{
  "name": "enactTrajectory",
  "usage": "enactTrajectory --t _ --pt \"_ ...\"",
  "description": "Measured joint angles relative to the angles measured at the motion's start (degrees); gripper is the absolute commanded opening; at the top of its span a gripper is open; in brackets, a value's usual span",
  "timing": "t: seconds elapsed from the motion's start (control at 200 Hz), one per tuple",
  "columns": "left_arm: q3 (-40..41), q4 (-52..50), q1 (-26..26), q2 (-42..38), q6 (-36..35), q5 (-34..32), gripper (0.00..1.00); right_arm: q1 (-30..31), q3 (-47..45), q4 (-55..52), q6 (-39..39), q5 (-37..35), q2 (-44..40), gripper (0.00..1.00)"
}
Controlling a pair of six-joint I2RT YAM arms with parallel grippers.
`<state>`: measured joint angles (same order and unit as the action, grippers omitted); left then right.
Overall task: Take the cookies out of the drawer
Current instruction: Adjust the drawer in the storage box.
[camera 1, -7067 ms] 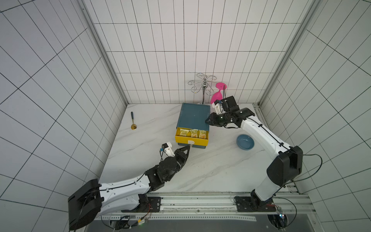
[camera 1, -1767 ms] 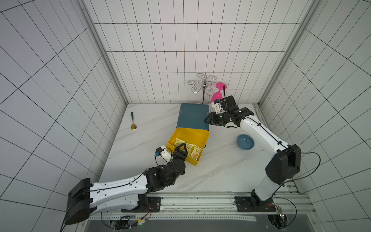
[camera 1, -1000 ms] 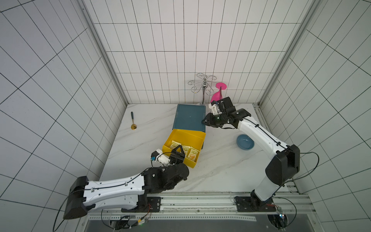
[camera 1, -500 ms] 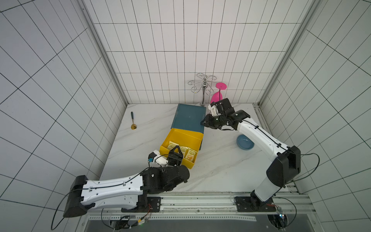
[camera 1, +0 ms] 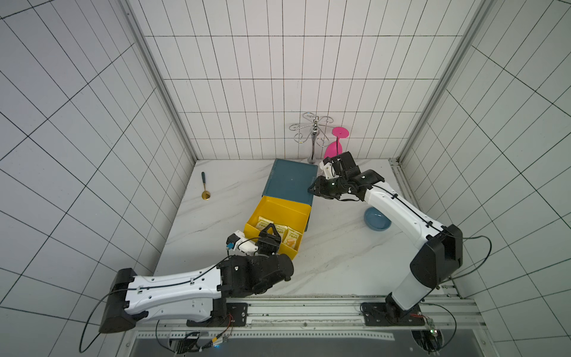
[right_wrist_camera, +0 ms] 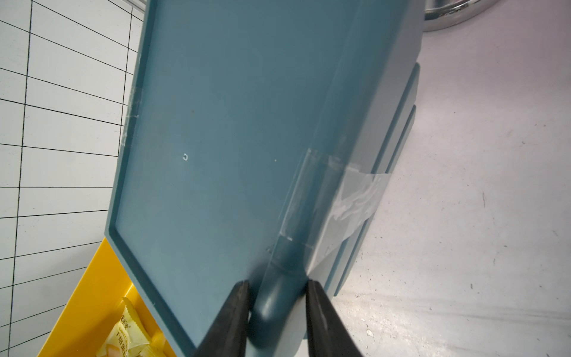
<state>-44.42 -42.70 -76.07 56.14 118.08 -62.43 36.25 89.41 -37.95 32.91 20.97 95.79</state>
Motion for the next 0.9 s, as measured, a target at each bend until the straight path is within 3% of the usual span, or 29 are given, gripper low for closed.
enactTrajectory --t 0.495,0.545,0.695,0.9 --pt "-1.5 1.8 0.0 4.9 0.0 -4.7 0.2 0.4 -1.7 -0.4 0.3 -0.9 -1.7 0.33" --pt "-0.5 3.7 0.0 4.8 0.0 -5.2 0.26 0.5 -1.7 -0.4 0.3 -0.9 -1.7 0.34" --pt "2.8 9.0 0.7 5.4 0.0 -6.4 0.61 0.7 -1.7 -0.4 0.1 -0.9 -1.7 0.36" --pt "7.9 18.2 2.7 3.1 -3.4 -7.4 0.81 1.1 -0.9 -2.0 -0.8 -0.9 -1.6 0.38"
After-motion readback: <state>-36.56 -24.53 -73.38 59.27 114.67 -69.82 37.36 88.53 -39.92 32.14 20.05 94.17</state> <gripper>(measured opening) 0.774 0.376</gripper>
